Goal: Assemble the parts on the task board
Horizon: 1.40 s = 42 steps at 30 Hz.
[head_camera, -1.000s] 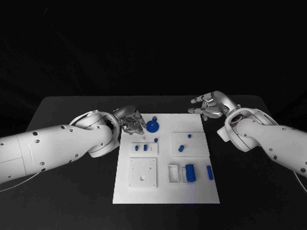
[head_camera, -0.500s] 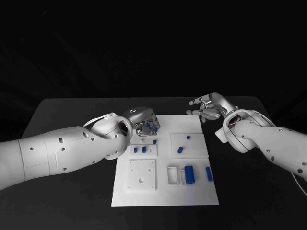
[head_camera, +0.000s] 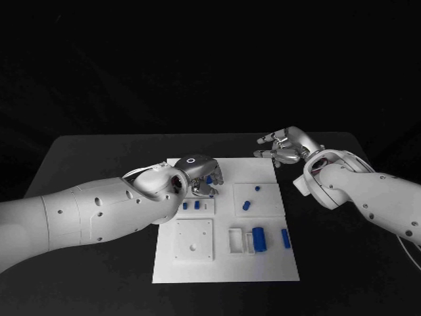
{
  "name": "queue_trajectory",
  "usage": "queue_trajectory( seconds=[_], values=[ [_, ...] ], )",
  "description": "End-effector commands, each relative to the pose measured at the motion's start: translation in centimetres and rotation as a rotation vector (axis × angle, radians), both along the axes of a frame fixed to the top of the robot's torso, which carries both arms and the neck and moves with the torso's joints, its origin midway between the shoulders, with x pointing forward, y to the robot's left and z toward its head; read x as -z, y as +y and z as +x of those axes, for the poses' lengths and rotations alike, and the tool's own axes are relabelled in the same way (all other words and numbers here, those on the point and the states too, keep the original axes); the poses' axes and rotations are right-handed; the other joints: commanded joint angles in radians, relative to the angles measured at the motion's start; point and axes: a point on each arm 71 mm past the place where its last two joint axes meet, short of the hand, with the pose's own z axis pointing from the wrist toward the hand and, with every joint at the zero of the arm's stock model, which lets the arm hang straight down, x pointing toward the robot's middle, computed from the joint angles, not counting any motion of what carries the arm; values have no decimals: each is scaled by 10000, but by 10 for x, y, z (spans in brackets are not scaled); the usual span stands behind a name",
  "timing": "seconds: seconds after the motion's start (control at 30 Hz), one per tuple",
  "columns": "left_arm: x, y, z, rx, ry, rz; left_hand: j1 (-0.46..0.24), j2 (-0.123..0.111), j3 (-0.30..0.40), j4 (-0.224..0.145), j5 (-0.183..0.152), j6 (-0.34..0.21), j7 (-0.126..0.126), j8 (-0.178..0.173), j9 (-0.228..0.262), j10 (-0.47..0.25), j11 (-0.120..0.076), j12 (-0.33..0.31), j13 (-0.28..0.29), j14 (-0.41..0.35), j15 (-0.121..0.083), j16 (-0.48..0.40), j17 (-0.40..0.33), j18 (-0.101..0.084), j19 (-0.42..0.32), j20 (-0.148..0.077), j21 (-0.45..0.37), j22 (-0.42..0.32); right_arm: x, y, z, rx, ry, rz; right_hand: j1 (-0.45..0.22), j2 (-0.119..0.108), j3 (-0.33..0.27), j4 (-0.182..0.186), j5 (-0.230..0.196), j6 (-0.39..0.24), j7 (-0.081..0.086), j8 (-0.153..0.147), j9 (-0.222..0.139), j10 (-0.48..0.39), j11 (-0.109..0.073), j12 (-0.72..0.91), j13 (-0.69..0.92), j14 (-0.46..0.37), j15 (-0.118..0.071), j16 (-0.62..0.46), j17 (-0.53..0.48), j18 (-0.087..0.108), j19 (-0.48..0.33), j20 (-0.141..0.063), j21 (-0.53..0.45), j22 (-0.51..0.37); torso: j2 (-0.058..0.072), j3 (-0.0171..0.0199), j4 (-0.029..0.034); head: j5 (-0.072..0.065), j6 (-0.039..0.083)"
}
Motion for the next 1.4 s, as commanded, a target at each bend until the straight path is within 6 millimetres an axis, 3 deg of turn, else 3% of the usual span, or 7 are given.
queue_trajectory(
  seconds=[0.03,0.2,0.33,0.53,0.7,1.4],
  values=[
    [5,-3,-1,332,-10,579,81,-47,-211,136,79,-73,-8,-33,-27,-146,29,-38,-5,-4,87,22,-43,112,86,25,-124,98,0,2,-1,-138,-21,-6,-54,-9,51,21,36,59,-8,-7,7,-15,-18,17,-9,-18,-8,3,-10,55,63,23,-61,9,-4,-3,2,-19,-10],
    [13,-4,0,338,69,742,321,34,-422,328,191,-186,18,-39,-51,-222,48,-43,-7,-20,90,45,-95,129,187,33,-340,164,-1,2,-1,-141,-48,3,-63,-14,61,16,35,35,-7,-7,7,-72,-17,-105,-123,-66,-7,-121,-103,53,51,27,-112,-9,4,-4,-4,-28,-26],
    [16,-4,1,349,58,743,455,126,-169,263,688,-139,35,-40,-60,-317,65,-43,-11,-54,76,49,-104,151,173,10,-328,223,-1,2,-1,-143,-98,16,-42,-6,59,-20,25,-5,-17,-5,7,-326,-53,-1132,-1199,-319,-23,-1158,-991,-6,9,19,-437,-339,14,-4,-12,-33,-23],
    [21,-2,3,290,132,848,298,-10,231,230,667,-149,29,-39,-65,-465,101,-53,-13,-66,91,71,-125,184,129,37,-227,226,-2,2,-1,-172,-159,34,58,-64,117,-40,16,-127,-20,-11,3,-182,-90,-2367,-2930,-590,-24,-2314,-2535,-256,-59,11,-1560,-1821,13,2,-8,-57,-62],
    [25,0,5,203,163,934,263,-63,438,217,664,-184,75,-39,-66,-465,108,-58,-15,-66,93,80,-148,189,98,31,-138,227,-2,3,-2,-196,-185,48,58,-76,110,-20,9,-99,-12,-11,4,-317,-89,-2241,-3592,-684,-28,-2119,-3157,-321,131,-12,-1748,-2558,7,6,-1,-86,-92],
    [32,4,11,13,242,1102,309,168,776,419,673,-39,129,-37,-69,-331,52,-59,-16,-23,47,74,-172,186,37,-14,60,232,-2,4,-2,-252,-153,58,51,-59,109,-13,15,-64,-10,-9,5,-344,-85,-2098,-3776,-735,-33,-1968,-3347,-318,139,-13,-1646,-2726,-5,-6,-2,-125,-128]
  ],
)
